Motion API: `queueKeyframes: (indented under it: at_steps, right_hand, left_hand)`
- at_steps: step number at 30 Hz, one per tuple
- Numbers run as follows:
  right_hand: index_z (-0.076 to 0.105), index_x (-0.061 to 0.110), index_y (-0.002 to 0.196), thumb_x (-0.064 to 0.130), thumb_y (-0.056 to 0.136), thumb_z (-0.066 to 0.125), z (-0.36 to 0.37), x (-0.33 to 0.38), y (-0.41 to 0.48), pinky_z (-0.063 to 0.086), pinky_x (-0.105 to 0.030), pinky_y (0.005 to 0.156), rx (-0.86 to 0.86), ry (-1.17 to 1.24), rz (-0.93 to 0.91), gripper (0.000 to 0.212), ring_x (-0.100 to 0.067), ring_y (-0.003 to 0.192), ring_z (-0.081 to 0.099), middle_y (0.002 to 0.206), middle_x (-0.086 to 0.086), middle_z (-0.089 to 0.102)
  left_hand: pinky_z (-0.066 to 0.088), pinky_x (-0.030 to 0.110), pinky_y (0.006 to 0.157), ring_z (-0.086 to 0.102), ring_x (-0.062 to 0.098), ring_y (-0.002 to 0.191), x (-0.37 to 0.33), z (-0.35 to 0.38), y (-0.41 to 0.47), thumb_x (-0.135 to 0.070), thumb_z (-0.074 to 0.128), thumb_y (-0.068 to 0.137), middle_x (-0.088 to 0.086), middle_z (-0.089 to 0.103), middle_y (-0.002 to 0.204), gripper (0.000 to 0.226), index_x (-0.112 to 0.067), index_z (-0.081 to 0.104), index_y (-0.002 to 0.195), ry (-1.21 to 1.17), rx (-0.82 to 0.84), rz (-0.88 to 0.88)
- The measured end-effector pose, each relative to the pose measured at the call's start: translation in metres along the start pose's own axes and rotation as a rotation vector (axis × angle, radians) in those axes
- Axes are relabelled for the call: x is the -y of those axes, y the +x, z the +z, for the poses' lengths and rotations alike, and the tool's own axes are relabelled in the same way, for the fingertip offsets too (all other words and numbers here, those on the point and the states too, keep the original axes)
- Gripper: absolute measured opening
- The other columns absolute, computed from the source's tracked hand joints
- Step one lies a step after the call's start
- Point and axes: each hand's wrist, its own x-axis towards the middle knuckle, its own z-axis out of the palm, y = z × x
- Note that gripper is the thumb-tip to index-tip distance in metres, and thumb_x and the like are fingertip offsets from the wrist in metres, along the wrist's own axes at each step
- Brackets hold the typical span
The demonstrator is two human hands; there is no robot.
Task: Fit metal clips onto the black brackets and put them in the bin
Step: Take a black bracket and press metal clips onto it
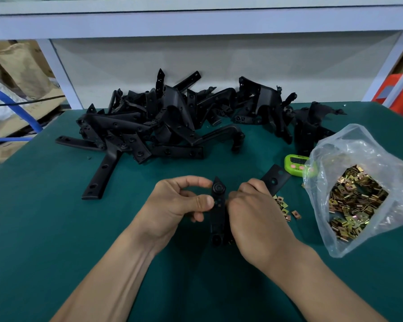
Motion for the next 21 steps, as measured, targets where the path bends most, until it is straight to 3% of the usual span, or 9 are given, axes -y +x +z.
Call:
queueKeyframes:
  at_steps: [3, 7, 9, 12, 15, 18, 21]
  right_hand:
    - [0.04, 0.027, 0.067, 0.011, 0.081, 0.049, -0.002, 0.003, 0.001, 0.023, -0.035, 0.092, 0.009, 0.002, 0.011, 0.023, -0.02, 0.077, 0.032, 0.076, 0.002, 0.055]
    - [0.033, 0.027, 0.066, 0.014, 0.082, 0.05, -0.002, 0.005, 0.0, 0.024, -0.033, 0.094, 0.05, 0.006, 0.033, 0.027, -0.021, 0.086, 0.043, 0.081, 0.004, 0.054]
    - [0.04, 0.027, 0.068, 0.017, 0.084, 0.049, -0.003, 0.006, -0.002, 0.024, -0.034, 0.094, 0.075, 0.004, 0.036, 0.021, -0.021, 0.088, 0.043, 0.082, 0.005, 0.052]
    - [0.059, 0.028, 0.084, 0.021, 0.085, 0.048, -0.007, 0.007, -0.003, 0.023, -0.034, 0.096, 0.121, 0.003, 0.034, 0.013, -0.021, 0.093, 0.046, 0.089, 0.006, 0.056]
    - [0.054, 0.03, 0.087, 0.023, 0.082, 0.051, -0.01, 0.004, -0.003, 0.021, -0.033, 0.094, 0.132, 0.014, 0.073, 0.009, -0.02, 0.095, 0.047, 0.093, 0.008, 0.055]
    - [0.052, 0.033, 0.093, 0.023, 0.08, 0.052, -0.011, 0.001, -0.001, 0.019, -0.032, 0.094, 0.089, 0.044, 0.141, 0.017, -0.018, 0.095, 0.046, 0.089, 0.011, 0.049]
    - [0.051, 0.035, 0.093, 0.021, 0.079, 0.051, -0.011, 0.001, -0.001, 0.019, -0.032, 0.094, 0.097, 0.044, 0.143, 0.019, -0.019, 0.095, 0.047, 0.087, 0.011, 0.048]
  left_hand:
    - [0.044, 0.018, 0.051, 0.05, 0.011, 0.045, -0.002, 0.003, 0.001, -0.025, 0.09, 0.056, 0.004, 0.056, 0.05, 0.036, -0.023, 0.082, 0.091, 0.026, -0.003, -0.012]
    - [0.039, 0.016, 0.05, 0.04, 0.01, 0.042, -0.003, 0.008, 0.002, -0.01, 0.09, 0.068, 0.0, 0.048, 0.047, 0.033, -0.024, 0.081, 0.096, 0.075, -0.034, -0.018]
    - [0.038, 0.015, 0.049, 0.041, 0.011, 0.041, -0.002, 0.012, 0.002, -0.009, 0.089, 0.072, 0.0, 0.05, 0.046, 0.035, -0.029, 0.08, 0.1, 0.159, -0.071, 0.012]
    - [0.04, 0.017, 0.048, 0.047, 0.011, 0.04, 0.002, 0.024, -0.002, -0.023, 0.088, 0.072, -0.003, 0.057, 0.048, 0.034, -0.037, 0.077, 0.101, 0.299, -0.173, 0.076]
    - [0.045, 0.017, 0.048, 0.058, 0.007, 0.044, 0.003, 0.028, -0.005, -0.031, 0.089, 0.073, -0.008, 0.072, 0.063, 0.03, -0.042, 0.074, 0.096, 0.353, -0.24, 0.104]
    - [0.051, 0.015, 0.056, 0.069, -0.002, 0.06, 0.002, 0.03, -0.009, -0.043, 0.087, 0.071, -0.018, 0.075, 0.071, 0.02, -0.049, 0.076, 0.086, 0.513, -0.28, 0.153]
    - [0.059, 0.026, 0.07, 0.069, -0.009, 0.07, 0.0, 0.036, -0.015, -0.053, 0.08, 0.067, -0.031, 0.072, 0.075, 0.02, -0.053, 0.074, 0.086, 0.639, -0.364, 0.2]
